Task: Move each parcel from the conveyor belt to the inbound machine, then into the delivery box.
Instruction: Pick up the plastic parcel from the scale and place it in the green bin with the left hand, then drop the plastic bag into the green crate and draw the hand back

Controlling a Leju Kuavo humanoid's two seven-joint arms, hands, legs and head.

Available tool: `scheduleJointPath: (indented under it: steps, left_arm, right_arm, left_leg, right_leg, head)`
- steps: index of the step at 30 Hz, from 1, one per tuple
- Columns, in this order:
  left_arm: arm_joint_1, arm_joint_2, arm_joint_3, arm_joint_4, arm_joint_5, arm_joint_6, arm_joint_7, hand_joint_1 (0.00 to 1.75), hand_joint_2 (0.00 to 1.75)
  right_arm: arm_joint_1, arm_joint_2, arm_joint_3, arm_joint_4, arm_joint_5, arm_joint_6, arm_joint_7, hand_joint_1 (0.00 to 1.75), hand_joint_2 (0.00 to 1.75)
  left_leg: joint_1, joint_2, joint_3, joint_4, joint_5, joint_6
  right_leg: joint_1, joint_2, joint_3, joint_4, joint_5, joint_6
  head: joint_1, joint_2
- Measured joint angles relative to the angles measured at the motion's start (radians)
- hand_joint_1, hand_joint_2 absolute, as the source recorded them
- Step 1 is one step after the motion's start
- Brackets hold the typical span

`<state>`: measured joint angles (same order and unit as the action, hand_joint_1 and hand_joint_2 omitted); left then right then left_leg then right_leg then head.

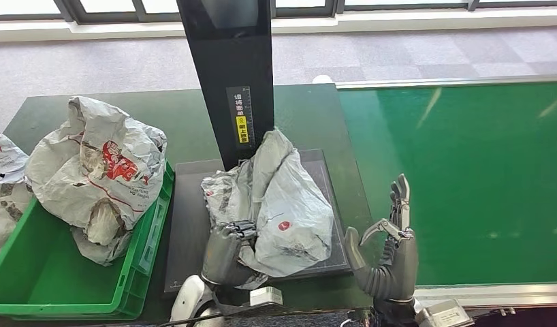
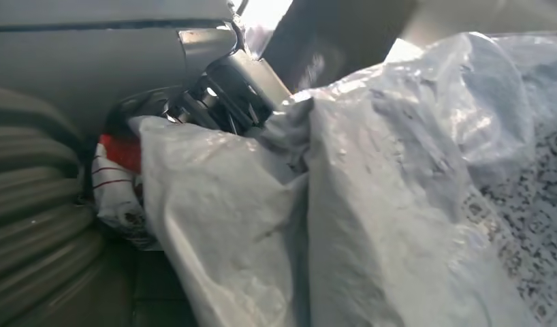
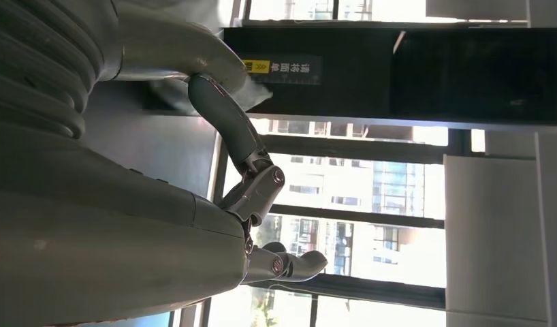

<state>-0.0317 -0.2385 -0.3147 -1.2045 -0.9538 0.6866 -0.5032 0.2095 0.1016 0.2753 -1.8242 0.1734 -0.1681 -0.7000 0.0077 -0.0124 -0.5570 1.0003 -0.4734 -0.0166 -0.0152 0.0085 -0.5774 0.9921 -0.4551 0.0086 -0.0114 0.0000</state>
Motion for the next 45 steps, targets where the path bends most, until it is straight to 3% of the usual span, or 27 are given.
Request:
scheduleJointPath:
  steps: [3,6,16,20,25,28,33,39,45]
  left_arm:
    - [0.040,0.002,0.021,-0.100,0.149,0.011,-0.119,1.75,1.75]
    - [0.084,0.005,0.048,-0.222,0.263,0.013,-0.173,1.75,1.75]
    - [0.181,0.028,0.112,-0.582,0.392,0.013,-0.175,1.75,1.75]
    - [0.192,0.031,0.149,-0.709,0.523,0.013,-0.175,1.75,1.75]
    - [0.192,0.043,0.272,-0.865,0.789,0.013,-0.175,1.75,1.75]
    - [0.188,0.048,0.348,-0.932,0.867,0.013,-0.175,1.75,1.75]
    - [0.185,0.047,0.421,-1.000,0.872,0.013,-0.175,1.75,1.75]
    - [0.165,0.014,0.532,-1.052,0.812,0.013,-0.175,1.75,1.75]
    - [0.128,0.006,0.556,-0.871,0.569,0.005,-0.170,1.75,1.75]
  right_arm:
    - [0.000,0.000,0.000,0.000,-0.009,0.006,0.000,0.00,1.75]
    - [0.002,0.000,0.000,0.000,-0.026,0.021,0.000,0.00,1.75]
    - [0.023,0.000,0.000,-0.029,-0.034,0.044,0.000,0.00,1.75]
    - [0.030,0.000,0.000,-0.037,-0.033,0.035,0.000,0.00,1.75]
    - [0.035,0.000,0.000,-0.039,-0.040,0.033,0.000,0.00,1.75]
    - [0.035,0.000,0.000,-0.039,-0.042,0.038,0.000,0.00,1.75]
    - [0.035,0.001,0.000,-0.039,-0.043,0.048,0.000,0.00,1.75]
    - [0.035,0.012,0.000,-0.039,-0.032,0.056,0.000,0.00,1.75]
    - [0.037,0.022,0.000,-0.039,-0.027,0.071,0.000,0.00,1.75]
  left_leg:
    - [0.000,0.000,0.000,0.000,0.000,0.000]
    - [0.000,0.000,-0.001,0.000,0.000,0.000]
    - [0.000,0.000,-0.001,0.000,0.000,0.000]
    - [0.000,0.000,-0.002,0.000,0.000,0.000]
    - [0.000,0.001,-0.001,0.000,0.000,0.000]
    - [0.001,0.001,-0.001,0.000,0.000,0.000]
    - [0.001,0.001,-0.001,0.000,0.000,0.000]
    - [0.000,0.001,-0.001,0.000,0.000,0.000]
    - [0.000,0.000,-0.001,0.000,0.000,0.000]
  right_leg:
    - [0.000,0.000,0.000,0.000,0.000,0.000]
    - [0.000,0.000,-0.001,0.000,0.000,0.000]
    - [0.000,0.000,-0.002,0.000,-0.001,-0.001]
    - [0.000,0.000,-0.002,0.000,-0.001,-0.001]
    - [0.001,0.000,-0.002,0.000,-0.001,-0.001]
    - [0.001,0.000,-0.002,0.000,-0.001,-0.001]
    - [0.001,0.000,-0.002,0.000,-0.001,-0.001]
    - [0.000,0.000,-0.002,0.000,-0.001,-0.001]
    - [0.001,0.000,-0.002,0.000,-0.001,-0.001]
  head:
    - [0.000,0.000]
    - [0.000,0.000]
    - [0.000,0.000]
    - [0.000,0.000]
    - [0.000,0.000]
    - [0.000,0.000]
    - [0.000,0.000]
    - [0.000,0.000]
    - [0.000,0.000]
